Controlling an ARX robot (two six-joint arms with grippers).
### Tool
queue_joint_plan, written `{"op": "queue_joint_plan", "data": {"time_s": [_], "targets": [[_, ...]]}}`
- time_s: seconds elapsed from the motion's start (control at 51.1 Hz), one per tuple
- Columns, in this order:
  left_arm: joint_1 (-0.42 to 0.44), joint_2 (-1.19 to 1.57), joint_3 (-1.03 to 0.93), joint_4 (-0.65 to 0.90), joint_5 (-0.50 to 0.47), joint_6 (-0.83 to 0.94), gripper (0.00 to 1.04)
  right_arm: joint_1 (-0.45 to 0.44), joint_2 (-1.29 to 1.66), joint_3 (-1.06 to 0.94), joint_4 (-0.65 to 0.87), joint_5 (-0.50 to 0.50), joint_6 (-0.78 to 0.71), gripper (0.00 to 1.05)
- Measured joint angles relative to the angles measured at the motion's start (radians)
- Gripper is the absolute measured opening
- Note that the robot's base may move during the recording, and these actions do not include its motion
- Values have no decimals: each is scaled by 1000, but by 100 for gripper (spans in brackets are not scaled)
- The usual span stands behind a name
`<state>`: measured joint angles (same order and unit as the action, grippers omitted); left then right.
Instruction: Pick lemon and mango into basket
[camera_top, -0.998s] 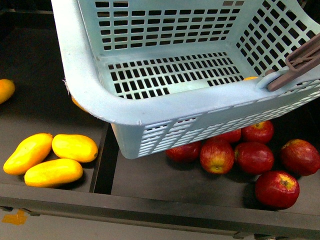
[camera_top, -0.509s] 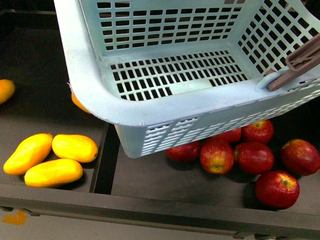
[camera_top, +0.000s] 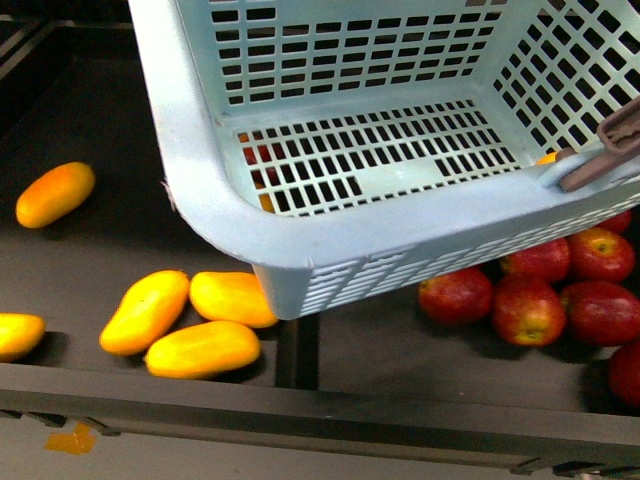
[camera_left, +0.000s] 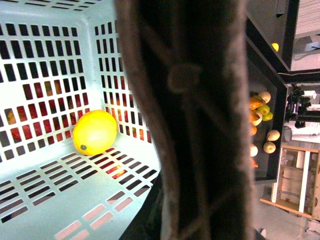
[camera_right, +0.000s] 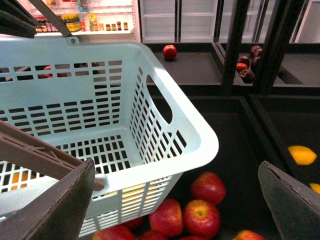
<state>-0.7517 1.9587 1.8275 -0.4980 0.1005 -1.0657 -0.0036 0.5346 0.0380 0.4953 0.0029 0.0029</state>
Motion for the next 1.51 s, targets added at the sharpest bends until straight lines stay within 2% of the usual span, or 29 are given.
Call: {"op": "queue_joint_plan", "data": {"time_s": [1.507], "targets": [[25, 0, 2, -1, -17, 4, 5, 3, -1, -3, -1, -11, 0, 96]]}}
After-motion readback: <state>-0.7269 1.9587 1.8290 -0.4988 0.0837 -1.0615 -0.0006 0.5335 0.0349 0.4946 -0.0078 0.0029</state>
